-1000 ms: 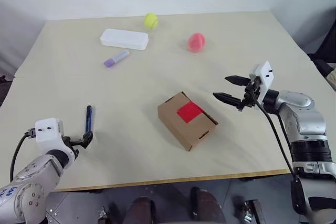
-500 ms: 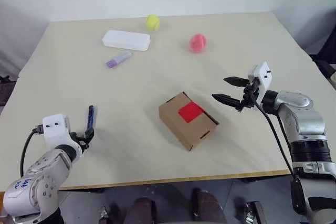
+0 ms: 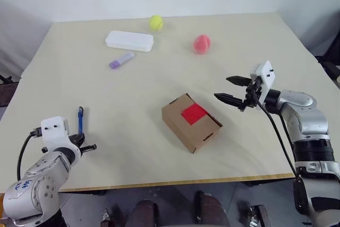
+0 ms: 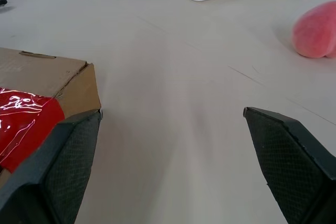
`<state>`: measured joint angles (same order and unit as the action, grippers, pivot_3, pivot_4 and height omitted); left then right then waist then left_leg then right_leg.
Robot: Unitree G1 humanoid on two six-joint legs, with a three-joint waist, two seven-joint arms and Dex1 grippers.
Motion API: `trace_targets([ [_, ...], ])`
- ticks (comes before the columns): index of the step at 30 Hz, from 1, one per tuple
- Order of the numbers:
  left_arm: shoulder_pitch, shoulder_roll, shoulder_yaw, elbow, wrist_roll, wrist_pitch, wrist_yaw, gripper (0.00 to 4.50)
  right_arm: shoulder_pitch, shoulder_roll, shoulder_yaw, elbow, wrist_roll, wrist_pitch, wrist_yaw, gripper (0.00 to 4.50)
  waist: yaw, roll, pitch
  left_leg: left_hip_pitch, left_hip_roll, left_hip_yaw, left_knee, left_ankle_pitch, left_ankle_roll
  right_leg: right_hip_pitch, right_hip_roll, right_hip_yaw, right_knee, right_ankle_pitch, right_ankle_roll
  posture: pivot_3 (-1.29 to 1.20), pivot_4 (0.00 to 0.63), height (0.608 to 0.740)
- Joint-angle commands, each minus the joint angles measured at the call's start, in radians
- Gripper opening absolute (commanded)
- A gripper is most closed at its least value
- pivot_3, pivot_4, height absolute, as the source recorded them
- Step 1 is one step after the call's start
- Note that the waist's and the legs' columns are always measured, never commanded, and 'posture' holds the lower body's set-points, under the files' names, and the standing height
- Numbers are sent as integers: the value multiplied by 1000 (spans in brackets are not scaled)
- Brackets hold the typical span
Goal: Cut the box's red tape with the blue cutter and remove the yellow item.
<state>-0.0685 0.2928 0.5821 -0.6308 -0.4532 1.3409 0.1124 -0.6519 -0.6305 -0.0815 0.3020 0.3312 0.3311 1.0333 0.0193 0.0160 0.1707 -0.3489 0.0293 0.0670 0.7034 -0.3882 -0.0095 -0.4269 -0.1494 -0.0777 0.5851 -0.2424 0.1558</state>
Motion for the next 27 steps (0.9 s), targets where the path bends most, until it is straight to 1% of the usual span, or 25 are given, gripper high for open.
trace_targets([
  [1, 17, -6, -38, 33, 4, 52, -33, 22, -16, -6, -6, -13, 1, -13, -3, 4500, 1, 0, 0, 0, 0, 0, 0, 0, 0, 0, 0, 0, 0, 0, 0, 0, 150, 740],
  [5, 12, 21, -66, 44, 19, 34, -59, 22, -13, -3, -6, -18, 1, -12, -7, 4500, 2, 0, 0, 0, 0, 0, 0, 0, 0, 0, 0, 0, 0, 0, 0, 0, 150, 740],
  [7, -12, 7, -37, 70, 5, 67, -77, 22, -8, -2, -7, -25, 2, -11, -12, 4500, 3, 1, 0, 0, 0, 0, 0, 0, 0, 0, 0, 0, 0, 0, 0, 0, 150, 740],
  [8, -22, 2, -24, 81, 5, 71, -81, 662, -7, -1, -8, -26, 3, -11, -13, 4500, 5, 1, -1, 0, 0, 0, 0, 0, 0, 0, 0, 0, 0, 0, 0, 0, 150, 740],
  [11, -40, 15, -24, 83, 17, 95, -96, 1479, -5, -1, -8, -28, 4, -11, -16, 4500, 5, 2, -1, 0, 0, 0, 0, 0, 0, 0, 0, 0, 0, 0, 0, 0, 150, 740],
  [12, -44, 18, -25, 82, 22, 101, -100, 1845, -6, -1, -8, -27, 4, -11, -17, 4500, 4, 2, -1, 1, 0, 0, 0, 0, 0, 0, 0, 0, 1, 0, 0, 0, 150, 740],
  [16, -55, 21, -22, 81, 36, 115, -112, 3043, -6, -1, -7, -25, 3, -13, -17, 4500, 3, 3, -2, 3, 0, 0, 0, 1, 0, 1, 0, 0, 2, 0, -1, 0, 150, 740],
  [17, -56, 21, -22, 81, 40, 116, -115, 3271, -7, -1, -6, -24, 3, -14, -18, 4500, 2, 3, -2, 3, 0, 0, 0, 1, 0, 2, 0, 1, 3, 0, -1, 0, 150, 740],
  [19, -58, 23, -22, 82, 48, 118, -116, 3909, -7, 1, -5, -23, 2, -14, -19, 4500, 2, 3, -2, 5, 0, 1, 0, 1, 0, 3, 0, 1, 3, 0, -2, 0, 150, 740],
  [21, -56, 30, -29, 87, 59, 118, -116, 4456, -5, 3, -4, -26, 2, -13, -21, 4500, 0, 3, -2, 7, 0, 1, 0, 1, 0, 4, 0, 1, 4, 0, -2, 0, 150, 740],
  [24, -58, 35, -34, 107, 76, 110, -112, 4486, -4, 6, -2, -27, 1, -13, -22, 4500, -5, 3, -2, 12, 0, 1, -2, 1, -1, 8, 0, 1, 4, -1, -3, 0, 150, 740],
  [27, -75, 13, 1, 122, 82, 113, -106, 4486, -3, 6, -2, -28, 0, -11, -23, 4500, -10, 4, -2, 15, 1, 1, -2, 1, -1, 10, 0, 1, 3, -1, -4, 0, 150, 740],
])
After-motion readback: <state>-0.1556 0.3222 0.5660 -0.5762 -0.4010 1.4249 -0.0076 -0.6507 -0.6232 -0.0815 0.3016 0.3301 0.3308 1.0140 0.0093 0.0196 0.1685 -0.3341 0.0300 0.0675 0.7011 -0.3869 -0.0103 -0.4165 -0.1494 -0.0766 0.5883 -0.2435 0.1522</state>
